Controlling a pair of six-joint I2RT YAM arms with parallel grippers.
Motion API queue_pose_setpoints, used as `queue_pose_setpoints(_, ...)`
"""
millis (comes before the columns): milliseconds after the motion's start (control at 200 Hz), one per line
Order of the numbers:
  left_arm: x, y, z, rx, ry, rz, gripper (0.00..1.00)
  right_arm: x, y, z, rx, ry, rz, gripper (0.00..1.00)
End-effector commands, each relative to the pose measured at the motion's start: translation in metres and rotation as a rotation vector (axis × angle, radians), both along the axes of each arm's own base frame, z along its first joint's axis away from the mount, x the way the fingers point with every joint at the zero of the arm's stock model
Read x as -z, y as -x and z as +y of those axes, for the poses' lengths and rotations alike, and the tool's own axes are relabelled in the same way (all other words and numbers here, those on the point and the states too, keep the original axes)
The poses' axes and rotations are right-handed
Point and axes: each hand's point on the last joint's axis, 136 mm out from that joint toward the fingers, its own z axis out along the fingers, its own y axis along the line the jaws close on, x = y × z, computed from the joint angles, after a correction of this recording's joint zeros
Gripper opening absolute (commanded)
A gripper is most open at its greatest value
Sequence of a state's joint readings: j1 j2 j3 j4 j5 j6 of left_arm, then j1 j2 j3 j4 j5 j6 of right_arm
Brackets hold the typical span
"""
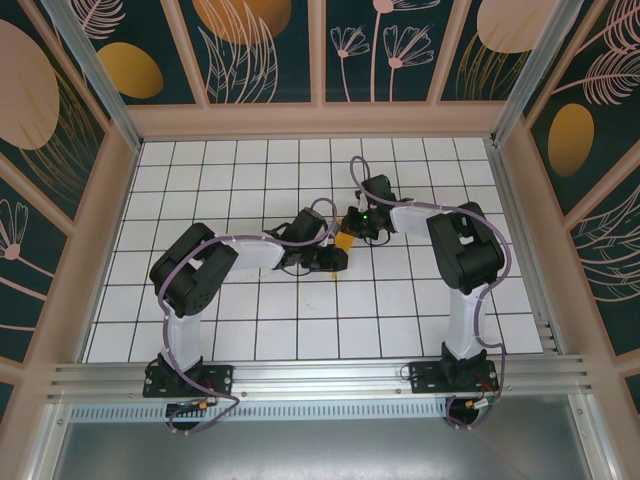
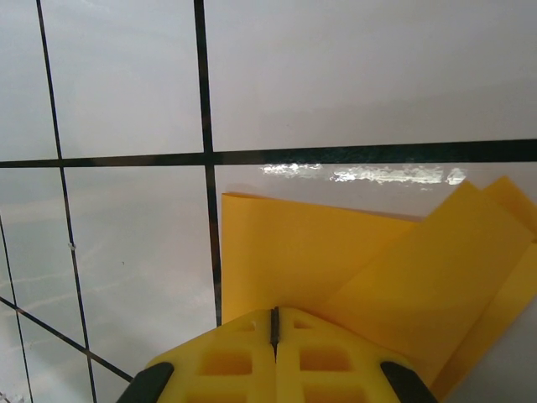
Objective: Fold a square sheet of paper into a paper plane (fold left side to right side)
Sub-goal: Fold the wing for the fifth time at the center of the table.
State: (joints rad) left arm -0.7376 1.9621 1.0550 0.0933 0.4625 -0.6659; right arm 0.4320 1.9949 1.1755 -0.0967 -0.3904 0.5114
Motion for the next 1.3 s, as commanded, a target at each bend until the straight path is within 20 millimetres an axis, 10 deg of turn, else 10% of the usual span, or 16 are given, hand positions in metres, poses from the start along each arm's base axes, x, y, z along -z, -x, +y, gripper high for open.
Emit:
queue_pose_setpoints(0,0.0,0.012,0.006,0.019,-0.039,0.043,0.33,0.024,0.002,-0.016,0.043,0.077,0.033,0.02)
queue_pose_setpoints(220,-0.024,-0.002,-0.007,0.042,-0.013,-0.014,0.33,0.024,0.005,-0.016,0.043,0.07,0.036,0.01)
queue_pose_setpoints(661,-0.007,-0.024,-0.007,0.045,-0.064,-0.029,0.32,0.022,0.006,-0.015,0.038,0.063,0.036,0.02)
queue_pose_setpoints(1296,0.031,0.032,0.011,0.238,-0.133,0.036,0.3,0.026,0.005,-0.018,0.048,0.08,0.047,0.01)
